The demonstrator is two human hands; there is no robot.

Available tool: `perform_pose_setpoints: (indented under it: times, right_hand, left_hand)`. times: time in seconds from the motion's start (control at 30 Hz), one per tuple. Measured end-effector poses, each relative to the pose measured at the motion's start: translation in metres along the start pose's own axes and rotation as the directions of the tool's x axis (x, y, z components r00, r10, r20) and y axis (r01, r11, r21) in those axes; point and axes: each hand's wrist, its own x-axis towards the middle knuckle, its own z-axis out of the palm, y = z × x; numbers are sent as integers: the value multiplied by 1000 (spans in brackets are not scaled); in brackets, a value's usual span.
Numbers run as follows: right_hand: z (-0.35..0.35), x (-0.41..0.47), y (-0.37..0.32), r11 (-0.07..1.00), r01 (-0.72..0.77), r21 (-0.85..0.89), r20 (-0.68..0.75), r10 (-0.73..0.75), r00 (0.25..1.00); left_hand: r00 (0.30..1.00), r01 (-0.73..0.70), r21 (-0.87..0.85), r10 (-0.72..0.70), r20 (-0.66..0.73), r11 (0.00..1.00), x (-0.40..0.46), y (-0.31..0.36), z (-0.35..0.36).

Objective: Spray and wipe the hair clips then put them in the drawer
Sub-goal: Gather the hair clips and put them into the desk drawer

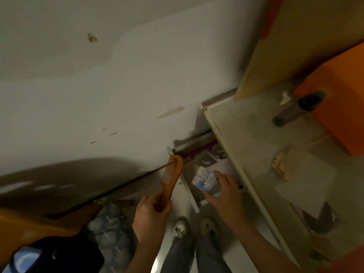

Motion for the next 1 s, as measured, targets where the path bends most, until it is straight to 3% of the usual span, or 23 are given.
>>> perform_pose_setpoints:
  times: [0.2,0.5,0.8,1.0]
  right_hand:
    - [58,48,36,999,-36,22,23,36,999]
    - [129,120,84,994,-69,-85,66,74,995]
    - [157,155,111,985,-13,-171,150,39,988]
    - [165,158,124,996,-16,-83,91,23,996]
  left_hand:
    - [996,64,-63,-68,-56,996,25,-37,45]
    - [987,122,-76,-129,-92,990,59,-80,96]
    - [991,108,-82,-114,-76,991,76,-91,106]
    - [994,76,-81,-82,-75,994,80,-101,104]
